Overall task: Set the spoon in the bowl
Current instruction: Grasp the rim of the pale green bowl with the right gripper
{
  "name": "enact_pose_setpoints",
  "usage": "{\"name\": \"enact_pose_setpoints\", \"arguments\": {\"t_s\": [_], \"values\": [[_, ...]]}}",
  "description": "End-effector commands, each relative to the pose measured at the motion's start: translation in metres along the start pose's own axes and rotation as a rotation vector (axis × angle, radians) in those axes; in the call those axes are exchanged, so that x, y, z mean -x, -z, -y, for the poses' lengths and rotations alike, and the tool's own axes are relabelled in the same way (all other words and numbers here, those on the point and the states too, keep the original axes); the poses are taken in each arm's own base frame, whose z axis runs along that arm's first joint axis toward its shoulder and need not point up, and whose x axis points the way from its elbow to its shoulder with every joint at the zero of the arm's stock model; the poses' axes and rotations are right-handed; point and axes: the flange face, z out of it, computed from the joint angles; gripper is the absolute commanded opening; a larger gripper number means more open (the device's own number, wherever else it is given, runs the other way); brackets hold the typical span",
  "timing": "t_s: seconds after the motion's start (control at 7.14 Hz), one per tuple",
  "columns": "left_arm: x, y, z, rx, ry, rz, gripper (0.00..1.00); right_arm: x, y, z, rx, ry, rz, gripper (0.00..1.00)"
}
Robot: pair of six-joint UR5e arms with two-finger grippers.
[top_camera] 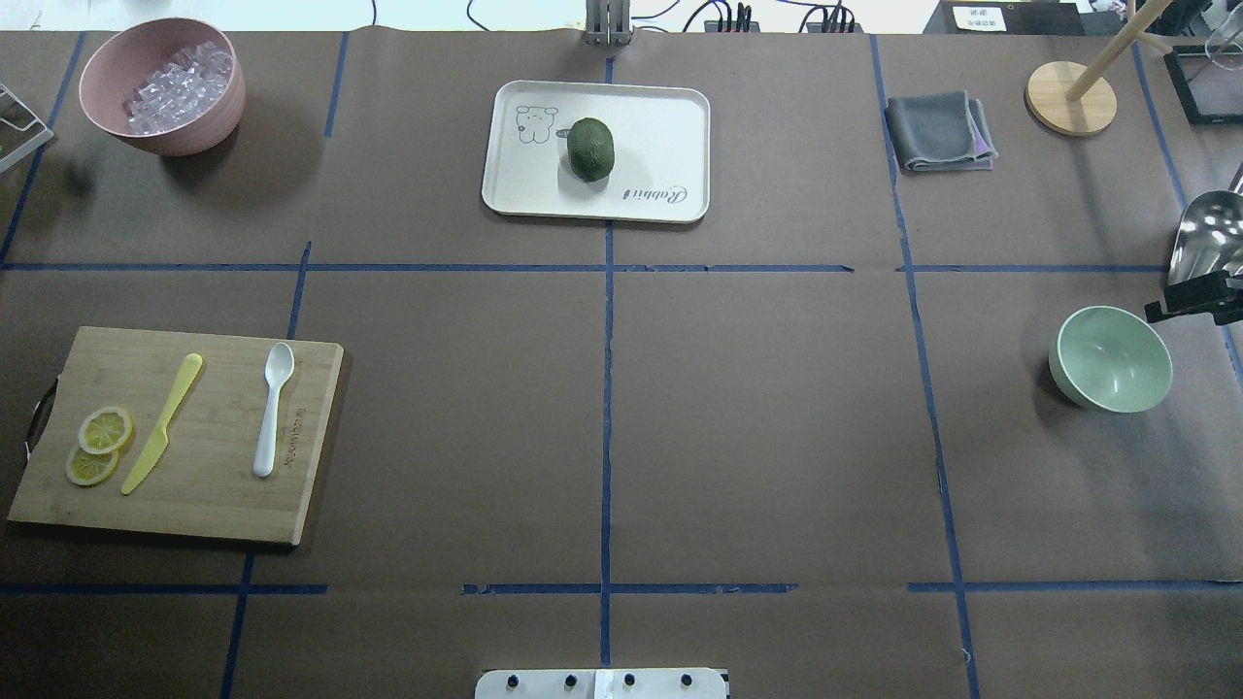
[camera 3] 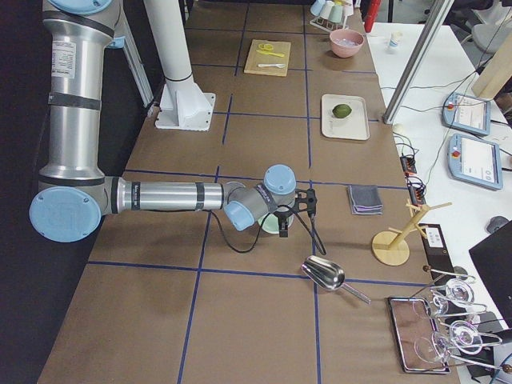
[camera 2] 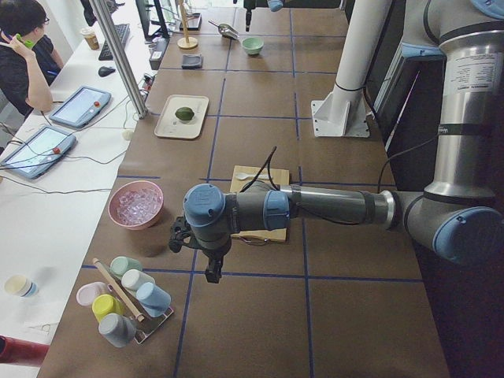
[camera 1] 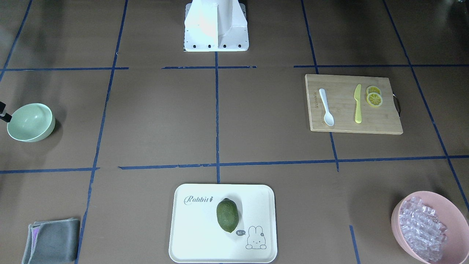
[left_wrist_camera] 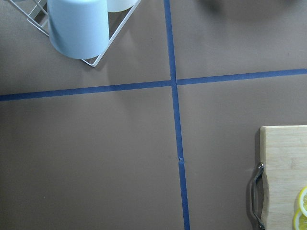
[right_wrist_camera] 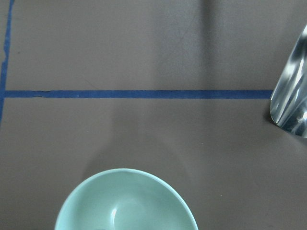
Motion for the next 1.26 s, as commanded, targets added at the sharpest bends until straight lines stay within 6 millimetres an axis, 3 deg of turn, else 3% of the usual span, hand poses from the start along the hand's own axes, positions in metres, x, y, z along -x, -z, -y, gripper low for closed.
{"name": "enact_pose_setpoints", "arguments": {"t_s": [0.0,0.42,0.56,0.7,0.84,1.12], "values": [[0.000,0.001,0.000,-0.002,-0.001,0.000,1.00,0.000,-0.031,-0.010,0.034,0.020,-0.040,1.00],[-0.007,0.007,0.001,-0.014,-0.013,0.003,1.00,0.002,-0.054,-0.021,0.085,0.033,-0.048,0.98],[-0.008,0.008,0.001,-0.016,-0.015,0.003,1.00,0.001,-0.056,-0.021,0.090,0.031,-0.049,0.73],[-0.009,0.008,0.001,-0.017,-0.016,0.003,1.00,0.005,-0.056,-0.018,0.087,0.040,-0.043,0.35],[-0.009,0.008,0.001,-0.017,-0.018,0.003,1.00,0.005,-0.055,-0.018,0.088,0.048,-0.040,0.04],[-0.013,0.012,0.000,-0.024,-0.024,0.005,1.00,0.006,-0.052,-0.020,0.087,0.040,-0.035,0.00]]}}
